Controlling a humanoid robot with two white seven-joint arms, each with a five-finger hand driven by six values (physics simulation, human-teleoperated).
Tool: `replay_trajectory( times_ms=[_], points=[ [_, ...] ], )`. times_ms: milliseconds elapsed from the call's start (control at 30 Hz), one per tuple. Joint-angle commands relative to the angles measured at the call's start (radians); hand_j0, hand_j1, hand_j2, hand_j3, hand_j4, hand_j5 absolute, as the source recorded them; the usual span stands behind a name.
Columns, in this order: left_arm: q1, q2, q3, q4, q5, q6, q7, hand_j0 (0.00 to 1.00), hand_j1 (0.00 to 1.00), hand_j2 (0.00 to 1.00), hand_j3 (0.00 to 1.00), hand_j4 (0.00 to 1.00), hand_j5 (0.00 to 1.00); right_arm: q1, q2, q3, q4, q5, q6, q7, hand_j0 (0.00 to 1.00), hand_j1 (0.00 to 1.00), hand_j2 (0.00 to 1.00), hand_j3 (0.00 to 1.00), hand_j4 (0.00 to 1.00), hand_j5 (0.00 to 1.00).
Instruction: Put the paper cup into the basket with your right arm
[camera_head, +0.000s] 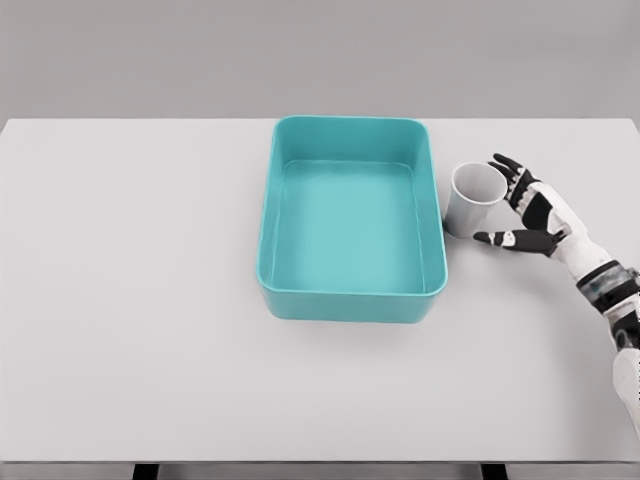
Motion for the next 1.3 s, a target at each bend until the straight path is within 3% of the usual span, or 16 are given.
replay_trajectory(
  times_ms=[0,1267],
  points=[
    [0.0,0.0,0.0,0.0,0.0,0.0,0.0,1.0,1.0,1.0,1.0,1.0,1.0,-0.002,0.011,0.004,0.017,-0.003,0.001,0.0,1.0,1.0,1.0,1.0,1.0,1.0],
    [0.0,0.0,0.0,0.0,0.0,0.0,0.0,1.0,1.0,1.0,1.0,1.0,1.0,-0.045,0.063,0.004,0.091,0.05,-0.001,0.0,0.99,0.99,0.99,0.99,0.99,0.99]
  ],
)
